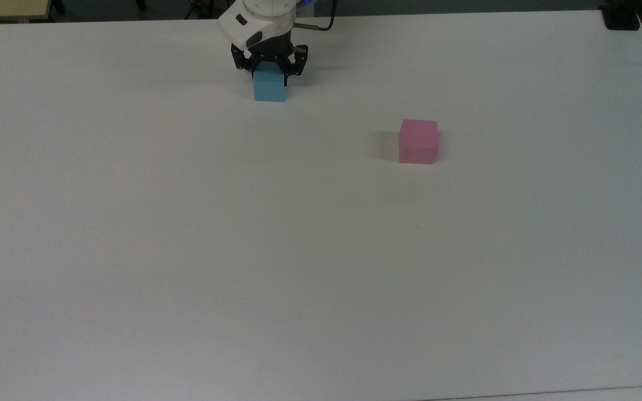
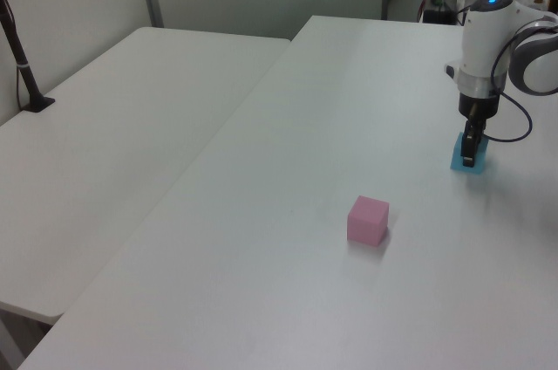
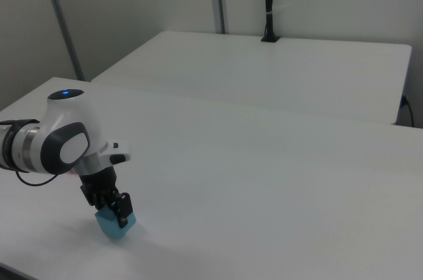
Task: Put blue cube on pink cube
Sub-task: 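Close the gripper on the light blue cube, then lift the light blue cube up off the table, then carry the light blue cube over the pink cube, then lower the light blue cube onto the pink cube's top face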
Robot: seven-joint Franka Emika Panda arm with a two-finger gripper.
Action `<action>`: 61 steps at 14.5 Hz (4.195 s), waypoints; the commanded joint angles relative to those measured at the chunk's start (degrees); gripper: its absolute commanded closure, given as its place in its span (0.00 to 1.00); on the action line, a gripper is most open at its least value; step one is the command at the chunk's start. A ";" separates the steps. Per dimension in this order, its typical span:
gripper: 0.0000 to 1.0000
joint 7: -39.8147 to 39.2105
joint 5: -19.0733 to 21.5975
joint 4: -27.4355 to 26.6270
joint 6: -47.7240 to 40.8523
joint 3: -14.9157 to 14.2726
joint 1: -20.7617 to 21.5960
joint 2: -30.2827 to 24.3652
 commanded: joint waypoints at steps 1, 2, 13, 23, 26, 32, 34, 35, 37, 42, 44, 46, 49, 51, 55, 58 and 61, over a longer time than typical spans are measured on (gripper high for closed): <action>0.91 1.32 -1.81 -0.31 0.45 -0.31 0.07 -1.32; 0.91 1.24 -1.99 0.91 -1.38 -0.40 0.07 -1.93; 0.91 -4.03 -4.45 20.33 -25.63 -0.40 0.07 -3.52; 0.88 -7.82 1.79 40.38 -42.54 -1.45 0.60 -0.71; 0.88 -6.07 4.58 45.20 -42.80 -0.75 0.95 3.23; 0.88 6.30 5.57 51.71 -41.48 -0.57 13.50 9.04; 0.88 10.88 5.31 54.87 -41.31 -0.57 17.46 11.94; 0.88 12.47 5.31 56.11 -41.31 -0.57 18.87 13.17; 0.88 14.93 5.22 57.69 -41.13 -0.57 21.33 15.46; 0.88 18.46 5.65 58.75 -36.47 -0.57 23.98 19.33; 0.88 19.16 5.83 59.11 -36.03 -0.49 24.76 19.51; 0.88 19.51 5.83 59.11 -35.77 -0.49 25.21 19.95; 0.88 19.78 5.74 58.14 -34.54 -0.49 26.35 22.05; 0.88 19.95 5.92 57.70 -32.17 -0.49 26.35 24.77; 0.88 23.64 6.18 55.25 -29.28 -0.49 25.91 27.07; 0.88 25.32 6.18 51.03 -25.14 -0.49 26.27 27.07; 0.88 24.70 6.18 51.02 -24.69 -0.49 25.74 27.86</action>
